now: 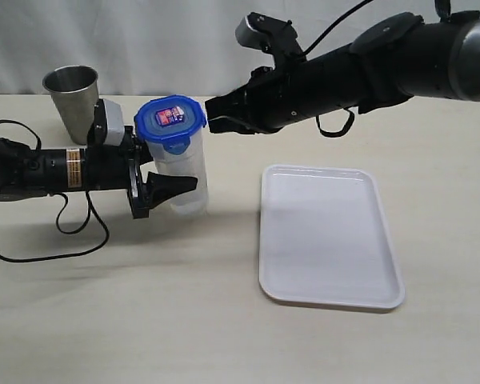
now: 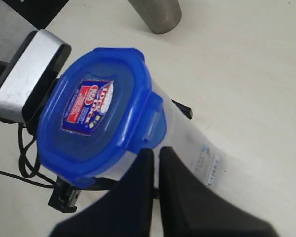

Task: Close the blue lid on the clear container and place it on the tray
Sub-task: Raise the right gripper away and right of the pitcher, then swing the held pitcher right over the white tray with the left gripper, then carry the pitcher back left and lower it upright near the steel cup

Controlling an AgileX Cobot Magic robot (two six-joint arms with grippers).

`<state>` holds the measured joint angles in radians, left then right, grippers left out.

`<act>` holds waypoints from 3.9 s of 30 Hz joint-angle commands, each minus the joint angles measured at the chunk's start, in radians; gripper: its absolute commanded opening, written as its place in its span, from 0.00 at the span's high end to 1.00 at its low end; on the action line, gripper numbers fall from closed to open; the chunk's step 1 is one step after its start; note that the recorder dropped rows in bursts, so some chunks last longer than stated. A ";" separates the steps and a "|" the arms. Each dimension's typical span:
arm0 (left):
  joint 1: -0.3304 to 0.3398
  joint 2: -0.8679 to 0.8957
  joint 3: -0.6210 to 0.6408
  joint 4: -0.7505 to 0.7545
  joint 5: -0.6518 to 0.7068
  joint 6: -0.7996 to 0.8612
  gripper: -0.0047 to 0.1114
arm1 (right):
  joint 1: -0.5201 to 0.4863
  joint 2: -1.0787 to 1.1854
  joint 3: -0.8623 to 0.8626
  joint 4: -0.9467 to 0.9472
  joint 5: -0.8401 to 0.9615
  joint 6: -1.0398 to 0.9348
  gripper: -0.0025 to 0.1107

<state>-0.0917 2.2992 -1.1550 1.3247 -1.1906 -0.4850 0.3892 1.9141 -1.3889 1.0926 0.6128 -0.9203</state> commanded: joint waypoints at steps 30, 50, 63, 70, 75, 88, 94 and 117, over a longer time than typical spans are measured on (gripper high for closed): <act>-0.483 -0.292 -0.131 0.228 1.003 -0.181 0.96 | -0.214 -0.651 0.295 -0.231 -0.324 0.129 0.94; -0.780 -0.266 -0.156 0.420 1.473 0.325 0.96 | -0.212 -0.686 0.348 -0.233 -0.316 0.121 0.94; -0.814 -0.232 -0.156 0.420 1.630 0.725 0.96 | -0.212 -0.686 0.348 -0.233 -0.316 0.113 0.94; -0.814 -0.232 -0.156 0.420 1.627 0.723 0.96 | -0.212 -0.686 0.348 -0.233 -0.322 0.106 0.94; -0.814 -0.232 -0.156 0.420 1.613 0.485 0.96 | -0.212 -0.686 0.348 -0.233 -0.327 0.103 0.94; -0.706 -0.245 -0.156 0.420 1.214 -0.211 0.96 | -0.212 -0.684 0.348 -0.233 -0.327 0.103 0.94; -0.572 -0.274 -0.156 0.329 0.945 -0.306 0.96 | -0.212 -0.681 0.348 -0.233 -0.327 0.103 0.94; -0.209 -0.127 -0.156 -0.479 0.273 0.052 0.96 | -0.212 -0.603 0.348 -0.214 -0.327 0.103 0.94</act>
<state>-0.3054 2.1224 -1.3042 0.9422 -0.8935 -0.5173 0.1802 1.3090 -1.0448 0.8714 0.2948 -0.8066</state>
